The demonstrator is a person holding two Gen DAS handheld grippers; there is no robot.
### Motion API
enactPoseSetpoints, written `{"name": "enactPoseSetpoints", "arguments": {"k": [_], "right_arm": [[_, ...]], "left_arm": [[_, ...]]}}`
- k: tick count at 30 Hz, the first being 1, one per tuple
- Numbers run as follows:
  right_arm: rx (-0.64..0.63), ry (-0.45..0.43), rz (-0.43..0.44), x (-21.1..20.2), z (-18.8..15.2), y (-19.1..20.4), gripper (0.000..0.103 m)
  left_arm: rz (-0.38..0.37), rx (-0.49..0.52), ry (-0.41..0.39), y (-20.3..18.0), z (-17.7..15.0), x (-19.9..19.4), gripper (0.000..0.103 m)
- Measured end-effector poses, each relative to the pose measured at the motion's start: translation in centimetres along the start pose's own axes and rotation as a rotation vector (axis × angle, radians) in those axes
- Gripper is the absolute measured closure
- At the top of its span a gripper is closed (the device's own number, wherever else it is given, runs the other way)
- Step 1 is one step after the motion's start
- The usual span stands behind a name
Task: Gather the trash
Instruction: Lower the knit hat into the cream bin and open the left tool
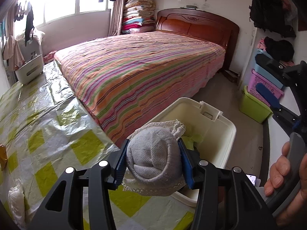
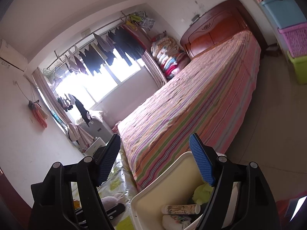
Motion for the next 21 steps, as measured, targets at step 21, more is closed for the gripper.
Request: {"name": "enactPoseSetpoints", "arguments": {"k": [21], "right_arm": [[0.017,0.006,-0.002,0.0,0.8,-1.0,0.027]], "left_arm": [[-0.058,0.068,0.082,-4.2,-0.6,3.0,0.054]]}}
Point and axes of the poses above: each gripper's, at about its wrist camera, not at the fingertips, and x roughly the way its jaws point, y to its left, z to its top, the point moved 6 cm from there along x, roughly the way its jaws point, and after that the axes turned 15 degrees about z, right-handed, at the moved point
